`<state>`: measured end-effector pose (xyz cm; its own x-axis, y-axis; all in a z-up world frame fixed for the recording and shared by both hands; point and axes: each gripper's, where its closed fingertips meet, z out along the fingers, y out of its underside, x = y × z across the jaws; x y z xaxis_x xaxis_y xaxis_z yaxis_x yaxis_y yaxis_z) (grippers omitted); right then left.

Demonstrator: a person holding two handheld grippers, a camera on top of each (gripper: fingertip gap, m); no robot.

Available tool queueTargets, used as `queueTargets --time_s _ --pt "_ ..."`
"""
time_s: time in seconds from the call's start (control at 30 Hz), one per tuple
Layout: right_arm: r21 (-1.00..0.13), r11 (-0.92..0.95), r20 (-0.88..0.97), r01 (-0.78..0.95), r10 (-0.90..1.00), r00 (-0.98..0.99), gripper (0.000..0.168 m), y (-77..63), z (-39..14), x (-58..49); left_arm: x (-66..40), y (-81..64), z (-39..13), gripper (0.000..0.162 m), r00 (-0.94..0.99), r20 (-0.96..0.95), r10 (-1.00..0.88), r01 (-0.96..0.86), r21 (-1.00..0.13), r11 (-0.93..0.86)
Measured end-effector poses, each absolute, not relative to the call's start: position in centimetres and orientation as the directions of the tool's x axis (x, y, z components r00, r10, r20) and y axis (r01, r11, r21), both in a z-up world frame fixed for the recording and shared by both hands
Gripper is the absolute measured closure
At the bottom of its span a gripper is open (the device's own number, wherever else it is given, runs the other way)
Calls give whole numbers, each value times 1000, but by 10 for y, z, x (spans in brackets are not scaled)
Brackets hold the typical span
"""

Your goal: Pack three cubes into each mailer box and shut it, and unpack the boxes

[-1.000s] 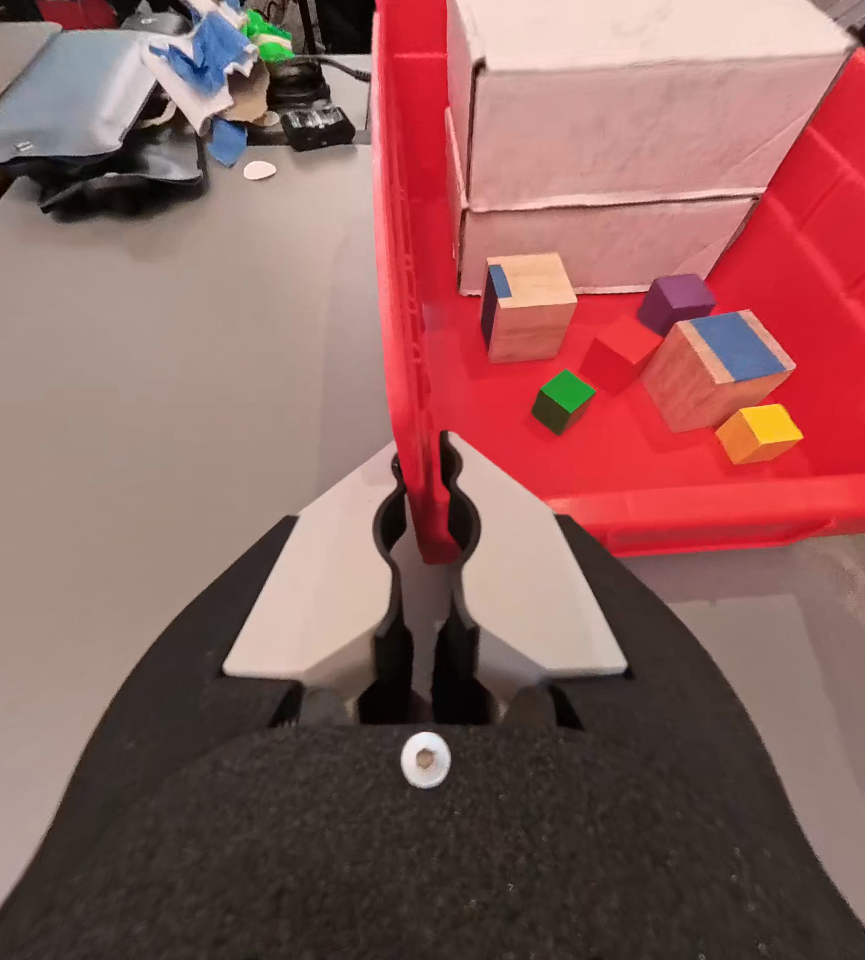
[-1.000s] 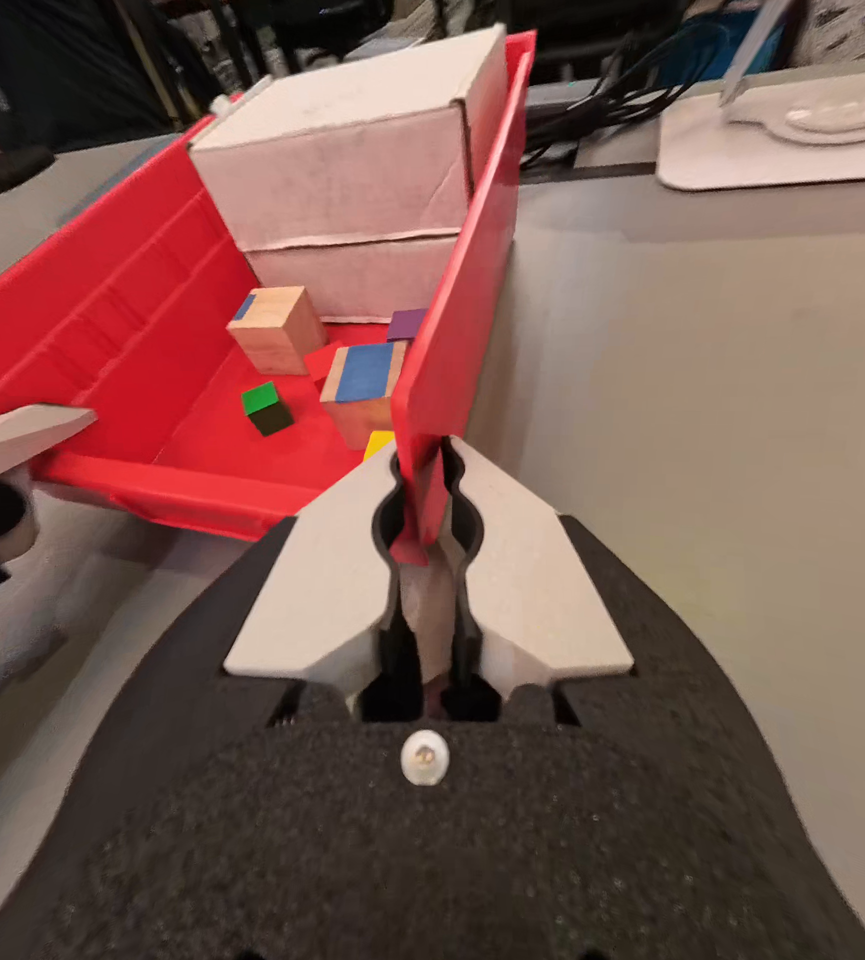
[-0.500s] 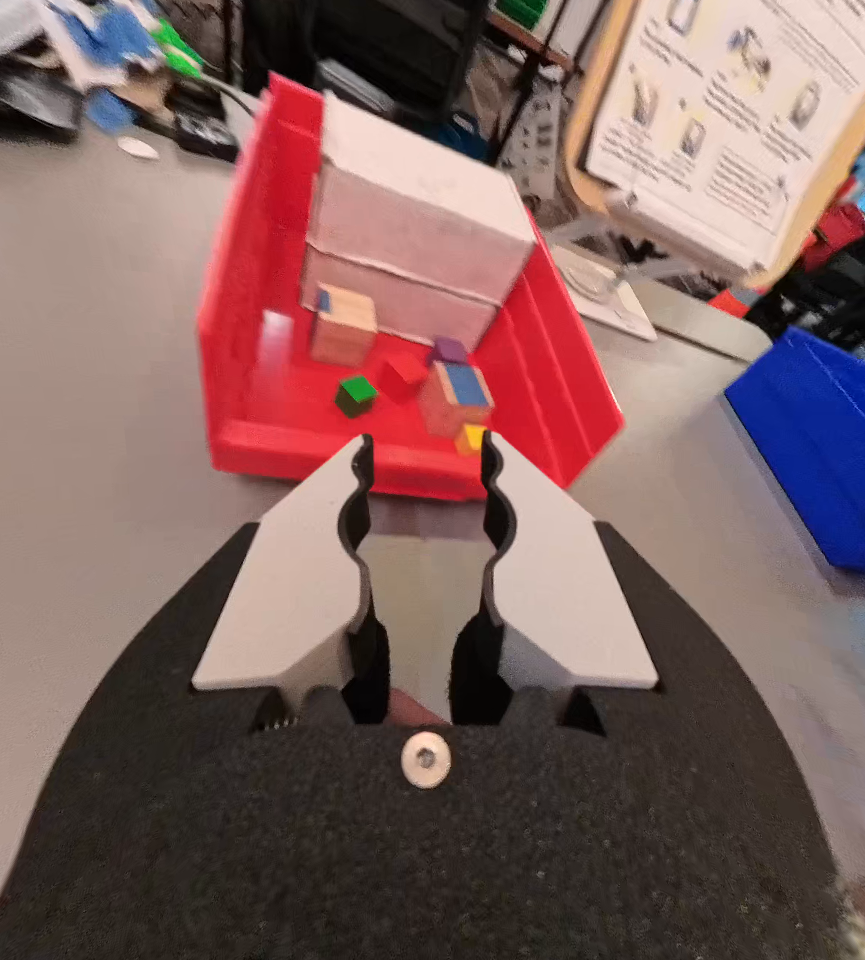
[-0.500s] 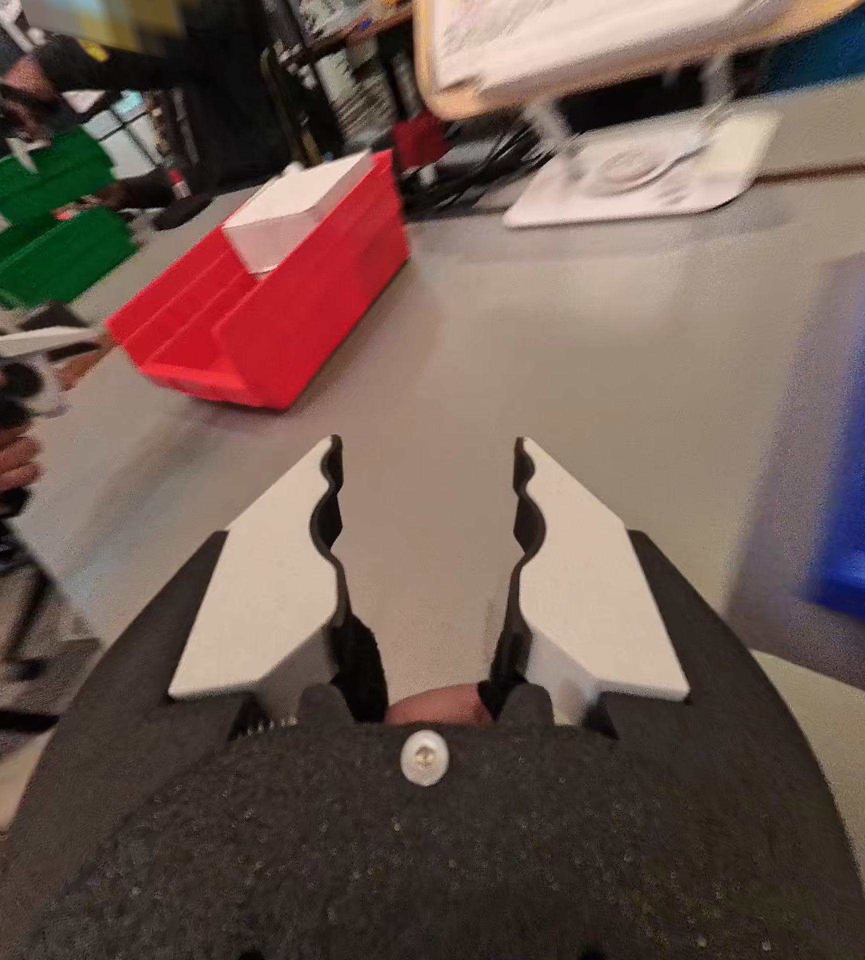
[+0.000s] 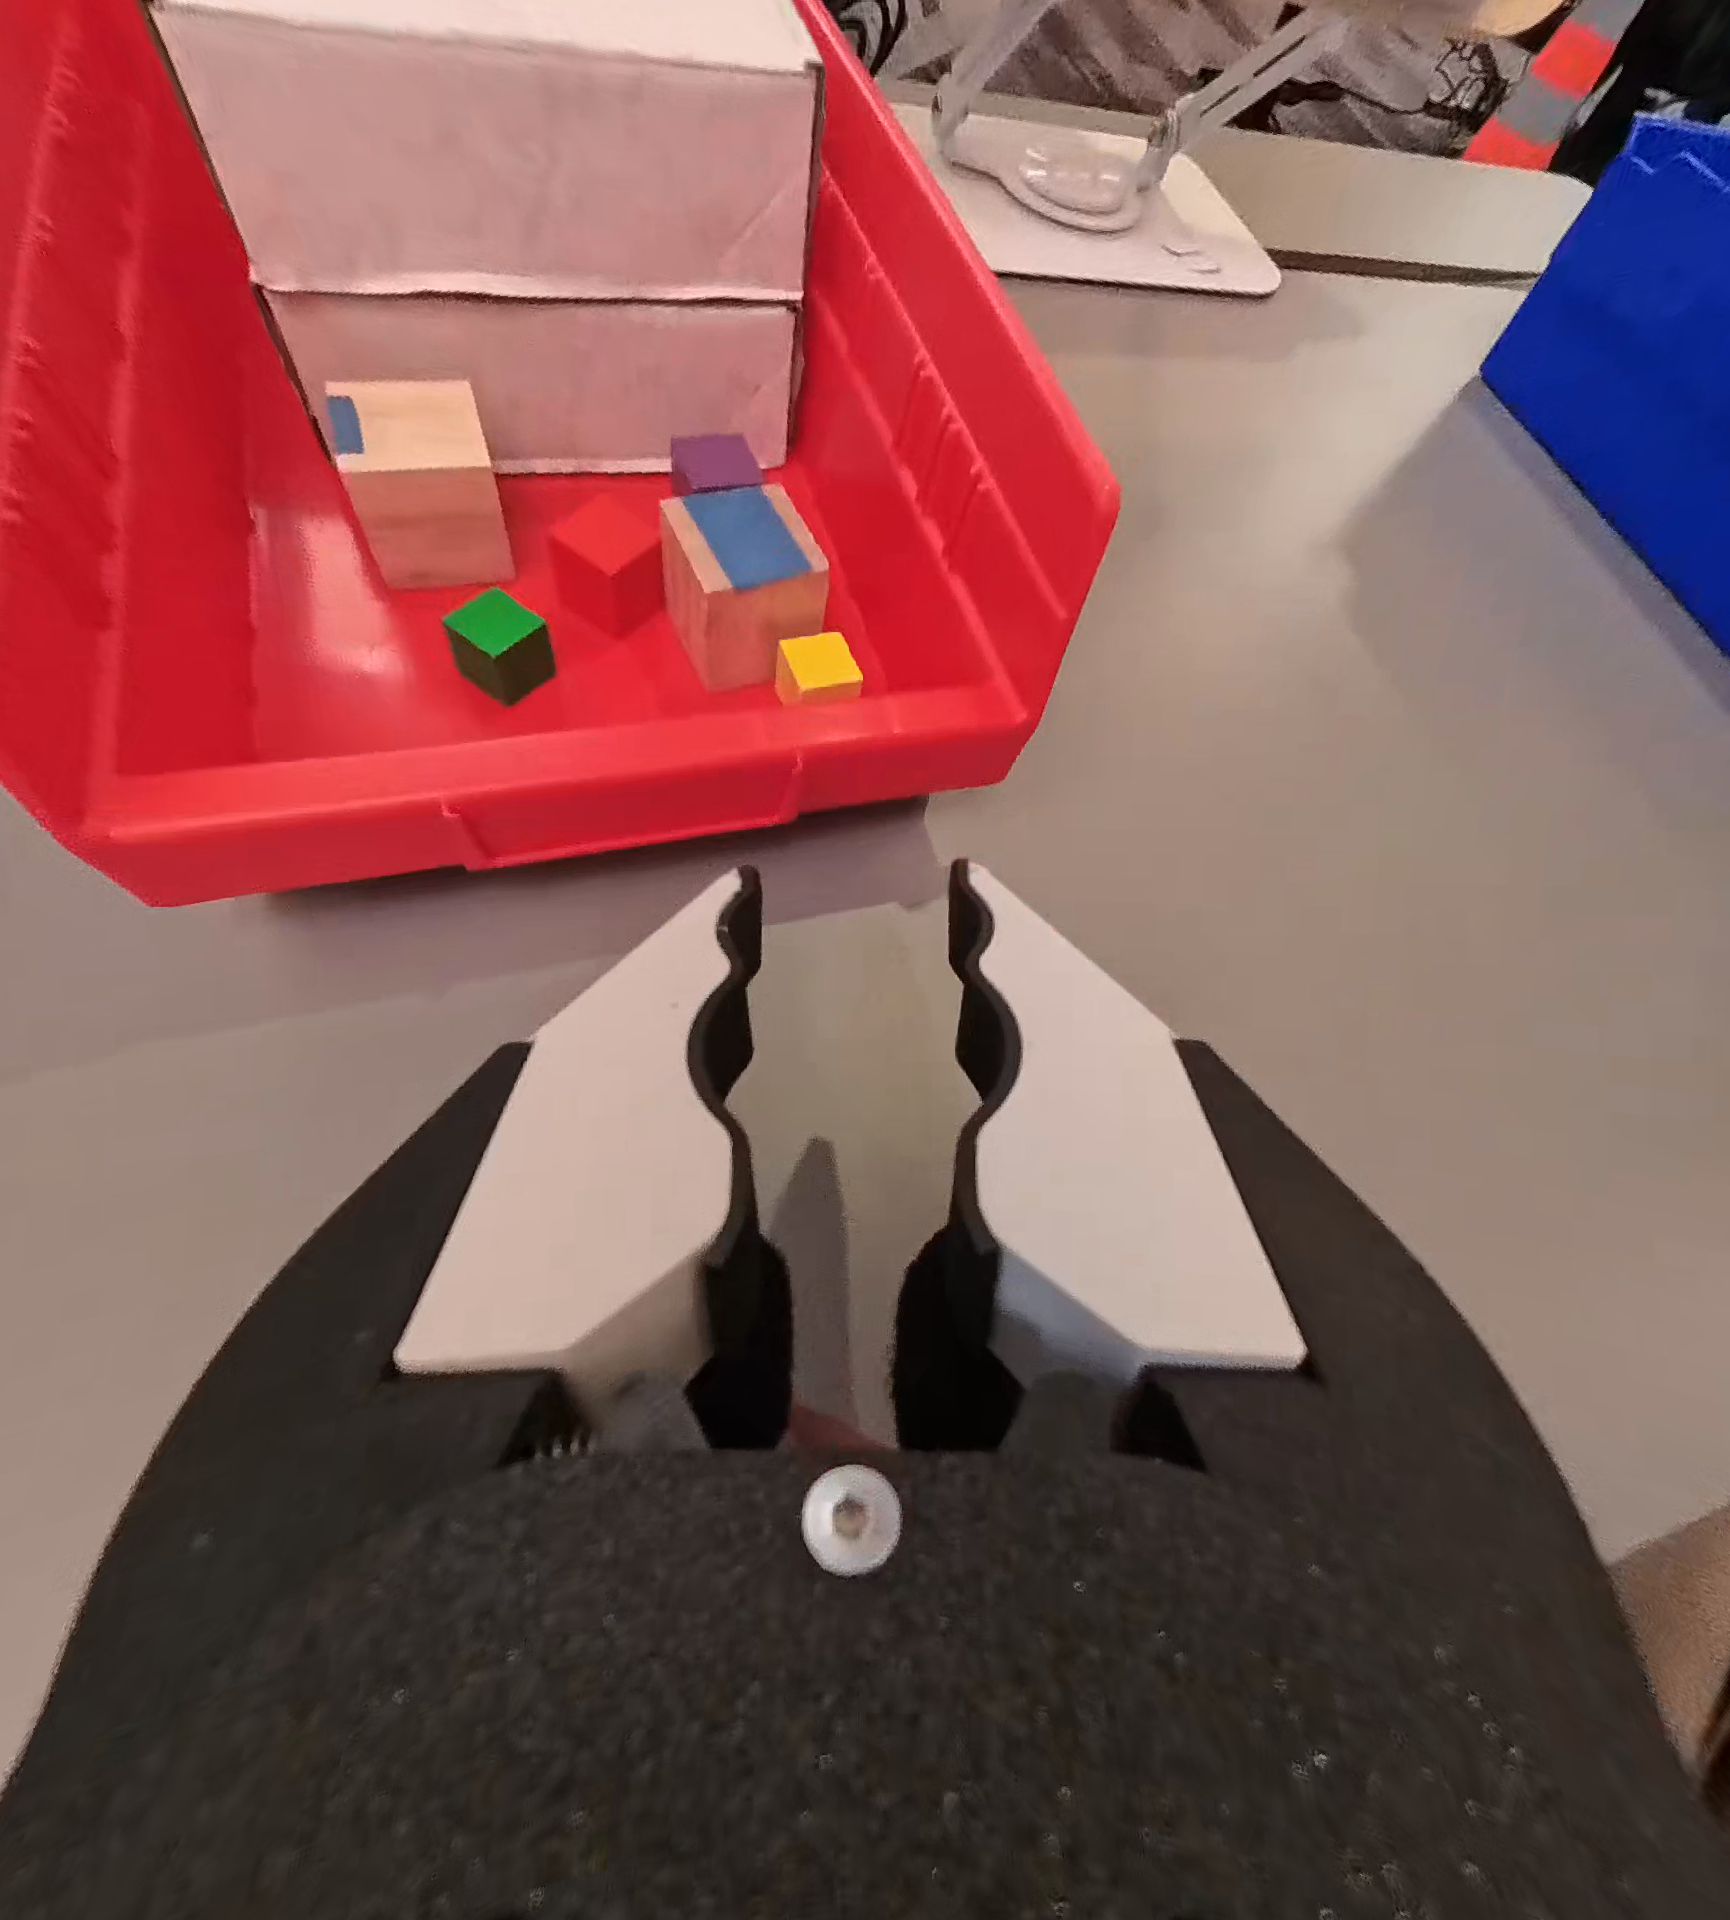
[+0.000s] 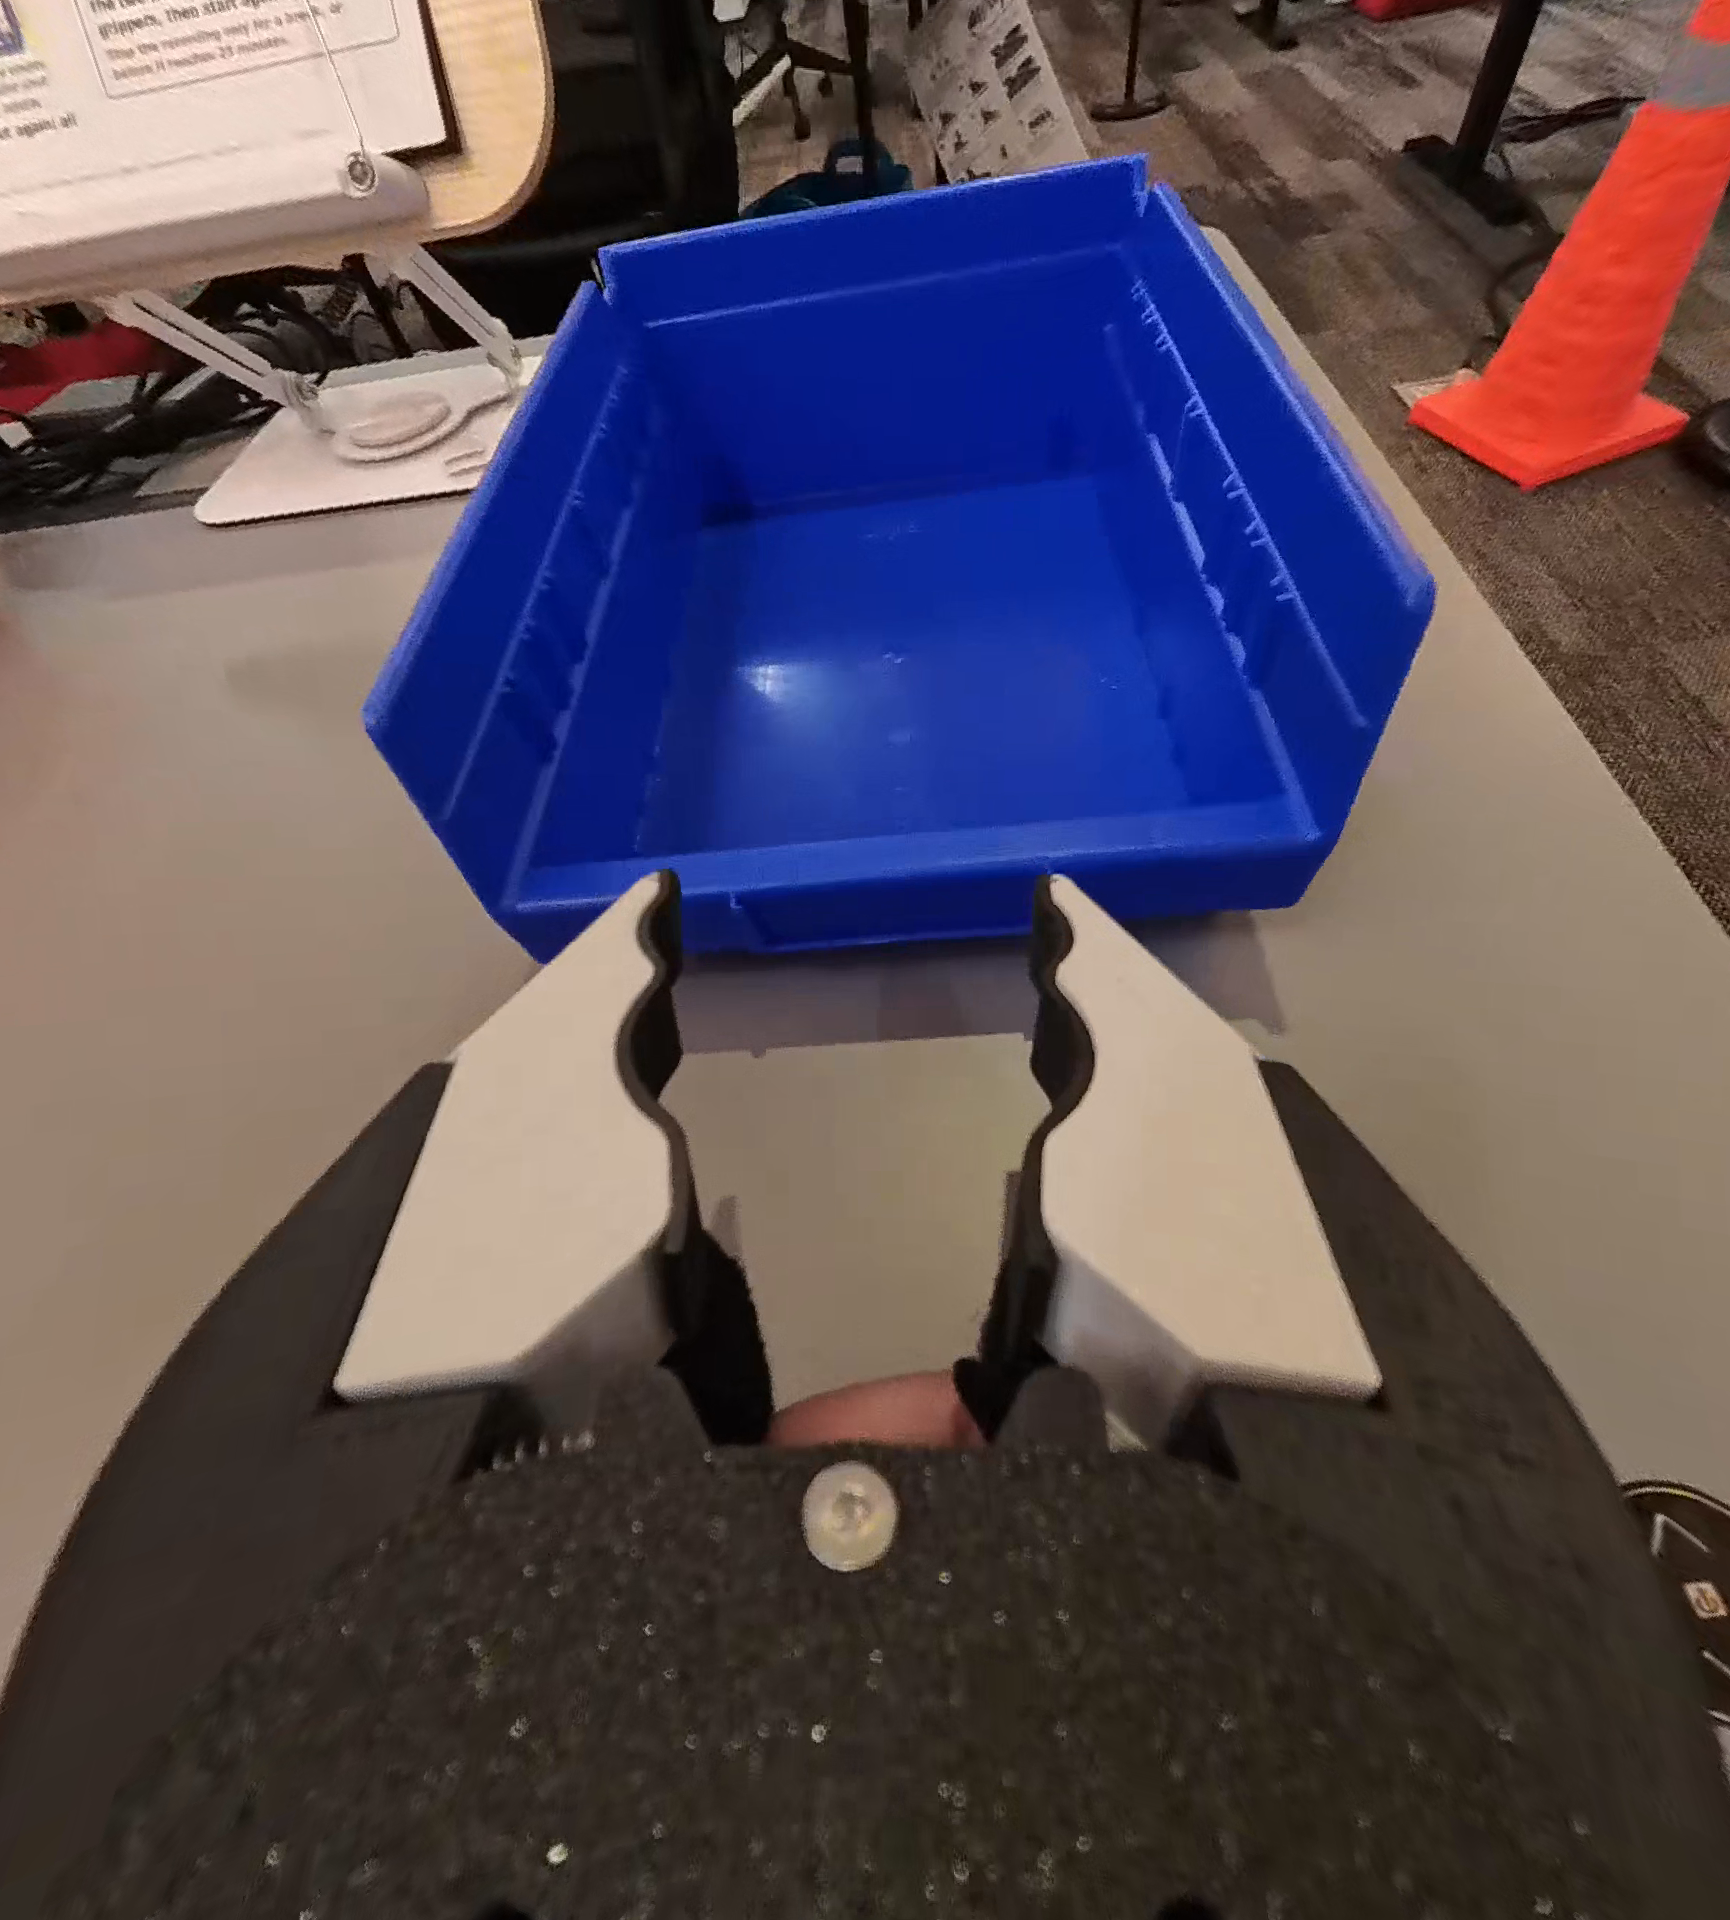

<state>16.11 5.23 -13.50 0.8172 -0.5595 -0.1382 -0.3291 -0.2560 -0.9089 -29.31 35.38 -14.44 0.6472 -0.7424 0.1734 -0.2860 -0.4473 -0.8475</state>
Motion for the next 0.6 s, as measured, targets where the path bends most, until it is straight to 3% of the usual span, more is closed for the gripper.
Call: queueTargets --time_s 0.6 --pt "-895 -250 -172 -370 -572 802 104 54 -142 161 -299 363 -149 129 690 128 -713 -302 -844 -443"
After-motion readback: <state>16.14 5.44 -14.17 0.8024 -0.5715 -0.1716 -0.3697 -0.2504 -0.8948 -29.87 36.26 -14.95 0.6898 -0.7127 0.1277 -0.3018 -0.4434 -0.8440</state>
